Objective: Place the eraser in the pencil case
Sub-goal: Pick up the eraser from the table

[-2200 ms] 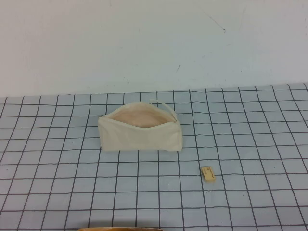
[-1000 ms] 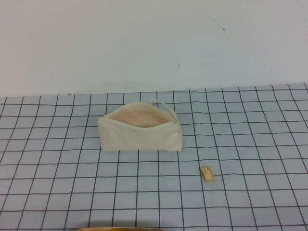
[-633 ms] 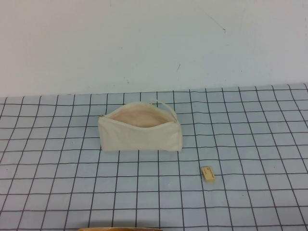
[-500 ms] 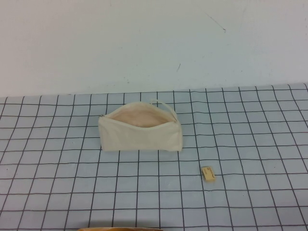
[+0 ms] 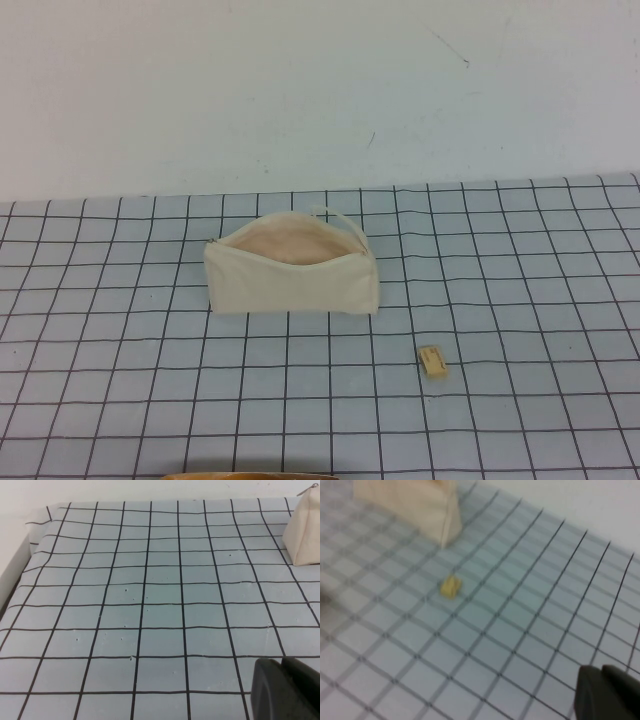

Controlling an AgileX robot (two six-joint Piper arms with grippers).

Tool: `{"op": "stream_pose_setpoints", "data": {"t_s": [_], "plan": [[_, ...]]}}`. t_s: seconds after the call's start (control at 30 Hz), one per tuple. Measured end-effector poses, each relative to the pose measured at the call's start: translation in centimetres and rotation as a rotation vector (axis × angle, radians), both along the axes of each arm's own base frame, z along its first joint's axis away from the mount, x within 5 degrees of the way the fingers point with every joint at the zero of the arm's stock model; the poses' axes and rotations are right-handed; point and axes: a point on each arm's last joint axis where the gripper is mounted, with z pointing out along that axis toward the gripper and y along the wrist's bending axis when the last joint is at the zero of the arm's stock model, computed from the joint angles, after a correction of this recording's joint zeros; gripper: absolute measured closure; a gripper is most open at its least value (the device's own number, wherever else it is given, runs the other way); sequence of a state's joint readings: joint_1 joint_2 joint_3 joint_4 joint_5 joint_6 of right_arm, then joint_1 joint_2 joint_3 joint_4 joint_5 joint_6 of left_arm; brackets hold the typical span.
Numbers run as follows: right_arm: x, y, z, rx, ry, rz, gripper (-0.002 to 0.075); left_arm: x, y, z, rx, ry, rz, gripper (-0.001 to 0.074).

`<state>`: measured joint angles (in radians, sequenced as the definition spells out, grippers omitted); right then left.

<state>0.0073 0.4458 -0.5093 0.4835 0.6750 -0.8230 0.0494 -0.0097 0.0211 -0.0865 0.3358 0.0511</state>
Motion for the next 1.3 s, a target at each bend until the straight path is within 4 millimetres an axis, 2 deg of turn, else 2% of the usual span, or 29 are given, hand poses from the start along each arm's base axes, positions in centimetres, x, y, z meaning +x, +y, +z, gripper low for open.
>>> {"op": "stream_pose_setpoints", "data": {"t_s": [0.13, 0.17, 0.33, 0.5, 0.63, 0.77, 1.0, 1.17, 1.23, 1.3], "plan": [[2.8, -0.1, 2.1, -0.145, 0.138, 0.088, 0.0727, 0.0, 0.0, 0.0, 0.000, 0.000, 0.000, 0.0736], [4.0, -0.1, 2.9, -0.175, 0.176, 0.112, 0.0727, 0.0, 0.0, 0.0, 0.000, 0.000, 0.000, 0.0736], [8.0, 0.3, 4.4, -0.210, 0.315, 0.219, 0.0727, 0.0, 0.0, 0.0, 0.000, 0.000, 0.000, 0.0736], [12.5, 1.8, 4.1, -0.214, 0.441, 0.334, 0.0727, 0.0, 0.0, 0.0, 0.000, 0.000, 0.000, 0.0736], [15.4, 4.4, 3.8, -0.278, 0.495, 0.453, 0.0727, 0.0, 0.0, 0.0, 0.000, 0.000, 0.000, 0.0736], [17.9, 7.9, 2.7, -0.367, 0.550, 0.570, 0.0727, 0.0, 0.0, 0.0, 0.000, 0.000, 0.000, 0.0736], [21.3, 13.3, -1.3, -0.441, 0.658, 0.655, 0.0727, 0.0, 0.0, 0.0, 0.000, 0.000, 0.000, 0.0736], [23.3, 15.0, -4.3, -0.418, 0.701, 0.603, 0.0714, 0.0, 0.0, 0.0, 0.000, 0.000, 0.000, 0.0736], [23.9, 15.3, -5.5, -0.406, 0.721, 0.573, 0.0681, 0.0, 0.0, 0.0, 0.000, 0.000, 0.000, 0.0736], [24.6, 15.6, -6.9, -0.380, 0.758, 0.515, 0.0615, 0.0, 0.0, 0.0, 0.000, 0.000, 0.000, 0.0736]]}}
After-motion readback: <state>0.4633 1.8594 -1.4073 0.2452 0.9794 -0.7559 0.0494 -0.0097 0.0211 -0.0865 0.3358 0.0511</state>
